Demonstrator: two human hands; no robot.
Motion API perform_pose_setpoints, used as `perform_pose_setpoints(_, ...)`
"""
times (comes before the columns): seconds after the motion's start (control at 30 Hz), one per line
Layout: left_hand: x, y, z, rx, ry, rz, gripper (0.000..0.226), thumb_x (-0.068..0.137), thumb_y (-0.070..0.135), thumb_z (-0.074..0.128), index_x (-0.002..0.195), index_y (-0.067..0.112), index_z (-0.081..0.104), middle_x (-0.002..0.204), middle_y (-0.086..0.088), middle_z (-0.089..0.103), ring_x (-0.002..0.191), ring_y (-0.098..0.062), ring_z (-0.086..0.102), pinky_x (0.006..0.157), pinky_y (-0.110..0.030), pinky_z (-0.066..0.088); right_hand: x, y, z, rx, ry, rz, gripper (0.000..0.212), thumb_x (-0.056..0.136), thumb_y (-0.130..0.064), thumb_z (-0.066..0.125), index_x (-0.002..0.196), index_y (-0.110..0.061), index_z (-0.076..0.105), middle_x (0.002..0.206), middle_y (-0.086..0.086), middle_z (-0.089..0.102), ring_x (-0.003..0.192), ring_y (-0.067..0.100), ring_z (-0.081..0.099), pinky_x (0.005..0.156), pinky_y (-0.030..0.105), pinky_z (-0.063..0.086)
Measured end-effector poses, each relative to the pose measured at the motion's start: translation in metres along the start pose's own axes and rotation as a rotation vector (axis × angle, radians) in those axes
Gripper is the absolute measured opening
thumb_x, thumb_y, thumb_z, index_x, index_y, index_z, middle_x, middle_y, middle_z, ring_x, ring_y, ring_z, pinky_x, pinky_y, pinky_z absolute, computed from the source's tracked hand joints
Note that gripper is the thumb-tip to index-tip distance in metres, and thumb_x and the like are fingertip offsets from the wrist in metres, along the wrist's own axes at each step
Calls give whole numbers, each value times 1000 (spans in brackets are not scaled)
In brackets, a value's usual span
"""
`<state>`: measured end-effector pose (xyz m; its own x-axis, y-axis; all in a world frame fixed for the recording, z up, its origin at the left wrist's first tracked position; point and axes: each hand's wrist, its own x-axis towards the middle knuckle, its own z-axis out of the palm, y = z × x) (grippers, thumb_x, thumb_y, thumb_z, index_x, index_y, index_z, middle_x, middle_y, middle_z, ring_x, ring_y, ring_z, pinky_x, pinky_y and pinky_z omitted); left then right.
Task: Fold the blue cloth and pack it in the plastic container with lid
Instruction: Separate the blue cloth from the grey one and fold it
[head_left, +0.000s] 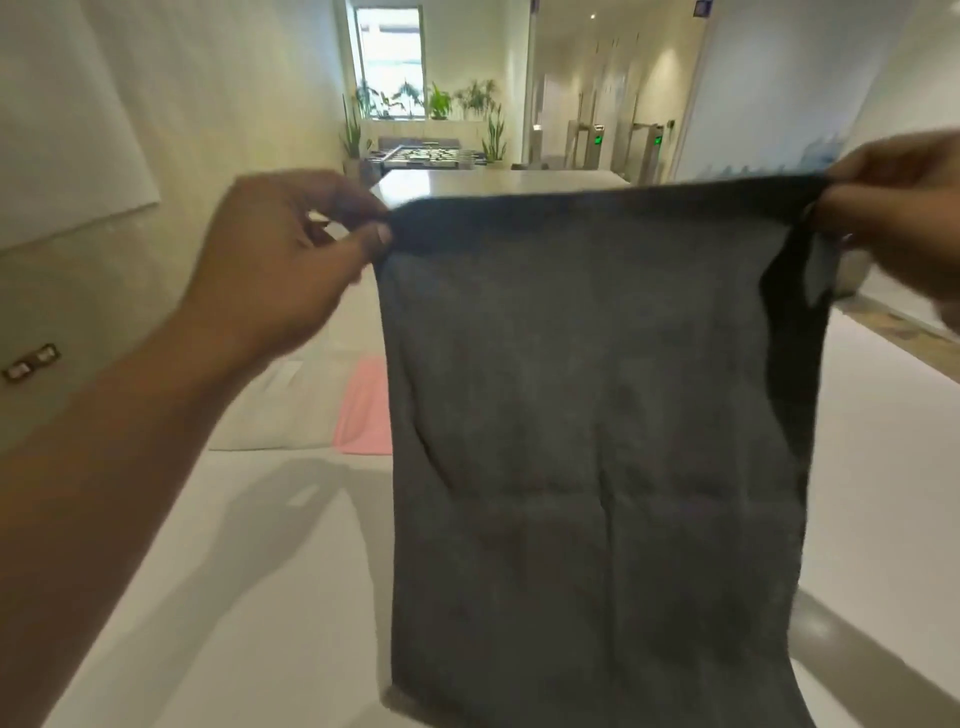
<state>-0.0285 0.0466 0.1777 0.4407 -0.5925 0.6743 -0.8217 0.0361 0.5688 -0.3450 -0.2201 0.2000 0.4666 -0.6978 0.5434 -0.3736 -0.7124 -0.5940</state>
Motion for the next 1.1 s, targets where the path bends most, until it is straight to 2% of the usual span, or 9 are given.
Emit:
perform_pose_setpoints(0.13,-14,-34,26,75,-76,-96,11,87,20,69,93,30,70,85,8,70,67,-19,67,58,-26,48,-26,4,44,17,-84,100,4,73,-25,74,73,-23,71,61,-8,70,58,5,62,52,21,47)
perform_pose_setpoints(0.27,-33,-54,46,117,-139,-138,11,89,22,68,91,33,68,90,8,68,73,-18,67,61,-21,45,-34,18,61,-71,-121,129,7,84,-18,73,85,-25,70,82,-5,69,79,14,65,64,27,46)
perform_pose_setpoints(0.43,-48,-60,57,89,-143,-177,13,90,22,67,92,35,66,88,12,67,70,-11,66,60,-17,45,-51,36,69,-135,-129,159,6,86,-22,72,85,-27,69,82,-5,69,77,5,62,59,21,42)
perform_pose_setpoints(0.57,-61,-59,58,48,-161,-175,15,88,22,69,90,37,67,87,16,66,71,-10,66,61,-18,47,-73,44,69,-156,-146,122,19,82,-22,73,73,-36,65,80,-14,69,76,1,63,59,19,41)
perform_pose_setpoints(0.7,-85,-60,54,44,-184,-173,18,85,22,72,85,40,68,91,12,70,74,-8,65,61,-16,46,-98,54,66,-158,-163,116,14,76,-27,74,72,-39,67,82,-18,72,55,4,63,50,21,43)
perform_pose_setpoints(0.8,-104,-58,49,56,-239,-169,27,83,23,73,81,48,63,88,22,67,75,-2,64,58,-8,43,-120,56,65,-117,-161,126,13,73,-35,73,81,-44,68,83,-25,71,64,-1,65,46,14,45)
perform_pose_setpoints(0.87,-118,-55,44,39,-270,-158,29,81,21,74,80,48,63,83,23,67,77,-2,64,57,-11,47,-137,56,66,-83,-158,117,13,74,-39,72,83,-45,67,91,-32,68,74,-2,65,51,9,47)
perform_pose_setpoints(1.0,-150,-54,37,-3,-299,-180,28,77,13,78,79,39,70,89,15,68,73,-10,66,61,-17,51,-171,69,67,-128,-177,166,19,73,-58,67,89,-48,66,99,-31,68,76,4,66,51,26,54)
perform_pose_setpoints(1.1,-170,-55,33,-9,-334,-206,32,74,4,80,76,35,72,86,12,69,68,-11,66,59,-16,49,-195,85,65,-152,-236,179,33,73,-66,66,99,-45,67,105,-27,69,81,5,66,50,29,56)
